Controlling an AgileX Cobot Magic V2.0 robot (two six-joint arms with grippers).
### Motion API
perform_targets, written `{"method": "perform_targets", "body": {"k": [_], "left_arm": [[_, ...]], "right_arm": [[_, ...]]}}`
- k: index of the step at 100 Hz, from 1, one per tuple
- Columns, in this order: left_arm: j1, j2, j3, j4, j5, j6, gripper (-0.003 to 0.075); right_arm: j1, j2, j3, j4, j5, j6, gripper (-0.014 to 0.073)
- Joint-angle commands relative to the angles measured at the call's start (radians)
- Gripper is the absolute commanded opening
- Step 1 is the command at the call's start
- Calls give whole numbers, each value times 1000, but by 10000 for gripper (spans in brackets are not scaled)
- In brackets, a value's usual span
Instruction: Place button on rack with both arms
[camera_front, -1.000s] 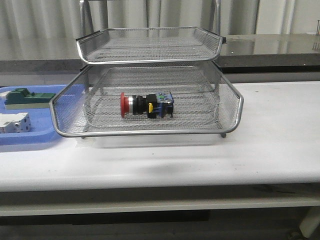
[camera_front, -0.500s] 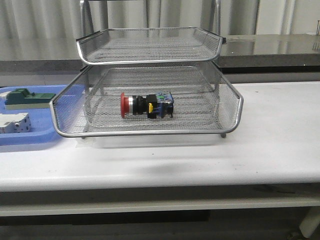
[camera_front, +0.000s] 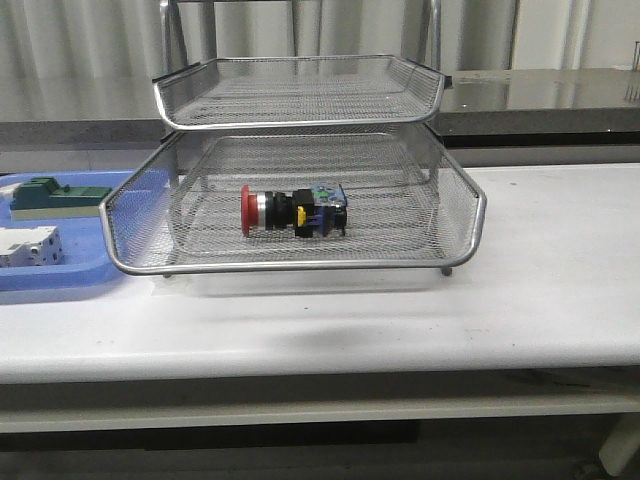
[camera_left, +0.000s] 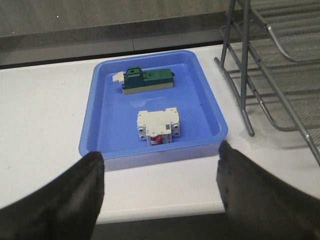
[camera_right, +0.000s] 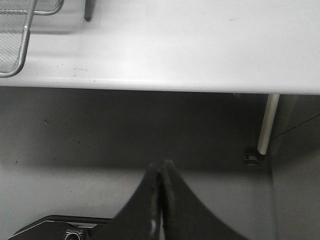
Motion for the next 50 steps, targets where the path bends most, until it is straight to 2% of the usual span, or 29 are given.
{"method": "perform_targets", "body": {"k": [1,21,50], "left_arm": [[2,-60,14,-56,-134,-11,462],[2,-162,63,-56,-146,-11,462],[2,-169,69,-56,-147,-11,462]], "right_arm": [[-1,-2,-24,-16,-50,-4,-67],[-1,-2,-24,-16,-50,-4,-67],[-1,-2,-24,-16,-50,-4,-67]]}}
